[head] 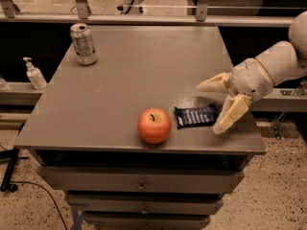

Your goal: Move rxbar blueberry near apple

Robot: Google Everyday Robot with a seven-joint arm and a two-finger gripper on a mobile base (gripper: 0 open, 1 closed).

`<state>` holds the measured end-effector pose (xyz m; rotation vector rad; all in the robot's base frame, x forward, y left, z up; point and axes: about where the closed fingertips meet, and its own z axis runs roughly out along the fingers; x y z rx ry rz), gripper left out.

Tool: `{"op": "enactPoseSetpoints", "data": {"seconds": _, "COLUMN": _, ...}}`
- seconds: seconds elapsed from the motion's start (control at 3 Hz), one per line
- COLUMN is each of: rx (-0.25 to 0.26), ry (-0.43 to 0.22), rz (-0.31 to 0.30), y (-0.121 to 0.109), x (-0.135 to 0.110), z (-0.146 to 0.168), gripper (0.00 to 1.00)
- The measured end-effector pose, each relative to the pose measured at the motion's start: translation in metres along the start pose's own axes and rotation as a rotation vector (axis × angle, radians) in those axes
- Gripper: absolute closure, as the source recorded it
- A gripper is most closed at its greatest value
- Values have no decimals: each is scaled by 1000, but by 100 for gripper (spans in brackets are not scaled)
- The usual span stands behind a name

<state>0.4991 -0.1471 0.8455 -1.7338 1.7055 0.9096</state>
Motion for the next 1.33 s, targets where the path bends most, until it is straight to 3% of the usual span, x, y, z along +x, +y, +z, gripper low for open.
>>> {"op": "enactPoseSetpoints", "data": {"seconds": 0.33, "rx": 32, "ry": -2, "rz": -16, "y": -9, "x": -6, "z": -14, "gripper": 0}}
{"op": "enactPoseSetpoints", "data": {"seconds": 0.67, "rx": 142, "ry": -62, "rz": -60, "y": -28, "x": -20, "z": -50, "gripper": 0}}
{"op": "enactPoseSetpoints", "data": {"seconds": 1.0, "rx": 312, "ry": -142, "rz": -118, "y": -36, "x": -39, "z": -96, "gripper": 0}}
{"op": "enactPoseSetpoints", "data": {"seconds": 1.33, "rx": 356, "ry": -151, "rz": -114, "y": -43, "x": -39, "z": -102, "gripper": 0}}
